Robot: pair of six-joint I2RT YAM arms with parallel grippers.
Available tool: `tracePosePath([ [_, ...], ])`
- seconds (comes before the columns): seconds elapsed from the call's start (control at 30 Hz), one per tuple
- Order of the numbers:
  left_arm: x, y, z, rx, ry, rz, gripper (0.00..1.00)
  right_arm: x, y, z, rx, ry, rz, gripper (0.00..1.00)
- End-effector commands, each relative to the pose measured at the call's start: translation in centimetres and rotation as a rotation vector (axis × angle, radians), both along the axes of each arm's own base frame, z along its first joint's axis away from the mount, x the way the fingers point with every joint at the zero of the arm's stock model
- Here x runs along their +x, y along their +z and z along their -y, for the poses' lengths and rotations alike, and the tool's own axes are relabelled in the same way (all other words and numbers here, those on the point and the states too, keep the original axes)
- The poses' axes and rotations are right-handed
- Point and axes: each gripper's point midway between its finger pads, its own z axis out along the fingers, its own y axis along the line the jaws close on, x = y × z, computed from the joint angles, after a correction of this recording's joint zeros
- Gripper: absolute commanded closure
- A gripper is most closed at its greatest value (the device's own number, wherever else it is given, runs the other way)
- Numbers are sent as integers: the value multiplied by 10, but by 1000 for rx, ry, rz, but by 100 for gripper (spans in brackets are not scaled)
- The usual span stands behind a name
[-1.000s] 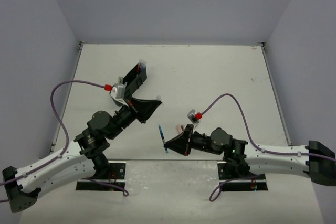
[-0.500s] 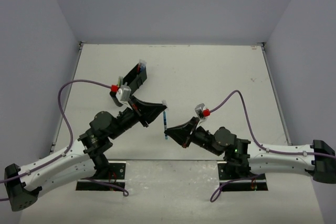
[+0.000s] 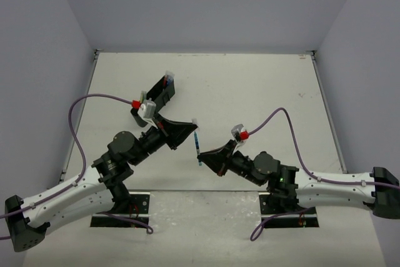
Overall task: Sort the stationery into containers
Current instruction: Close the pen cap on the pen.
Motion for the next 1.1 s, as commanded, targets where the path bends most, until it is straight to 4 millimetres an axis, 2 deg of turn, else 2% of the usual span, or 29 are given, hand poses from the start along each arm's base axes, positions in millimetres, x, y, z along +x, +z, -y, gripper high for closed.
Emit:
tracePosePath([
  [0.0, 3, 34, -11, -59, 55, 37, 100, 0, 9, -4, 9, 3, 17, 100],
  [0.23, 3, 39, -12, -61, 56, 42, 100, 4, 11, 1, 16, -26, 21, 100],
  [0.6, 3, 29, -2, -47, 26, 12, 100, 9, 21, 5, 17, -55, 47, 100],
  [1.07, 3, 12, 5, -22, 0, -12, 100, 14, 25, 9, 10, -86, 57, 100],
])
